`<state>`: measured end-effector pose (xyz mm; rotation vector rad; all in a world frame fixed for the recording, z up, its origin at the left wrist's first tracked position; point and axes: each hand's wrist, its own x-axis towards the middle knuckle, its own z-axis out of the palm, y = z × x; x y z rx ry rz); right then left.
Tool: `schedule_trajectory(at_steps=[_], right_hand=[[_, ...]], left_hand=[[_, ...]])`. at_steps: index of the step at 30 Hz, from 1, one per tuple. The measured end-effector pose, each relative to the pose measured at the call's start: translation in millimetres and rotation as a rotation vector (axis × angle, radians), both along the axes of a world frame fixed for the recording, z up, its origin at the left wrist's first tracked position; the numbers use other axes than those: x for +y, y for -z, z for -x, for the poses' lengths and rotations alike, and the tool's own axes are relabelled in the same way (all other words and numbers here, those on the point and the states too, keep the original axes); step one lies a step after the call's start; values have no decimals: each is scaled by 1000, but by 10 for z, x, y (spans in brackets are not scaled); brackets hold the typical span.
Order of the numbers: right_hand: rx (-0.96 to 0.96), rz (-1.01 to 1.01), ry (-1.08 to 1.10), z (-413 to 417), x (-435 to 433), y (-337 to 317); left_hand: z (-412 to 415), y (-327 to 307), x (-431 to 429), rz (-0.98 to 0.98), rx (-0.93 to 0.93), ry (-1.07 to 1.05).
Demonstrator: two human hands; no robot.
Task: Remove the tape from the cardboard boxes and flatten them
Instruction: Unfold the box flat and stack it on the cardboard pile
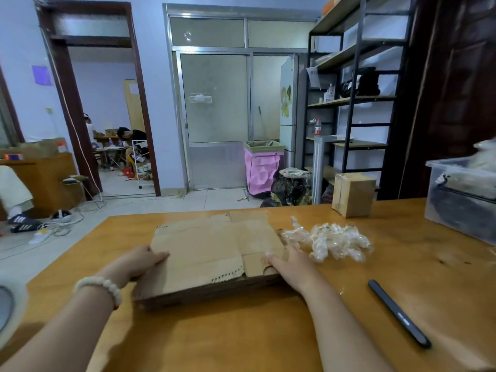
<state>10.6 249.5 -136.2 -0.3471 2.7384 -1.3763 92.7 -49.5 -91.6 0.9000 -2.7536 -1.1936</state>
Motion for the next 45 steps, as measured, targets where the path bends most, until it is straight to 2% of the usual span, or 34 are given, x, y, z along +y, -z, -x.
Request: schedule_trajectory(at_steps=[2,6,9,11,16,22,27,32,45], right_hand=[[8,-88,12,21,12,17],[107,-336,47,16,16,-8],[141,-291,96,29,18,-46],[209,-201,174,73,62,-133],[257,-107,366,414,421,-413],[127,-110,526,1044,1081,-459],[-10,12,608,1658,1498,-534],[-155,24,615,2288,1609,-282],[-14,169,662,2907,1602,11]], left_hand=[[32,-63,53,205,-79,37],[121,-130,65,369,-179,108],[239,-234,148,514,-220,110],[358,-354,312,561,-169,136],[824,-617,845,539,40,205],[1537,-758,1579,295,205,324],[2130,-769,2116,258,312,408],[2623,-553,2421,135,346,439],[2999,-140,2502,130,373,434]])
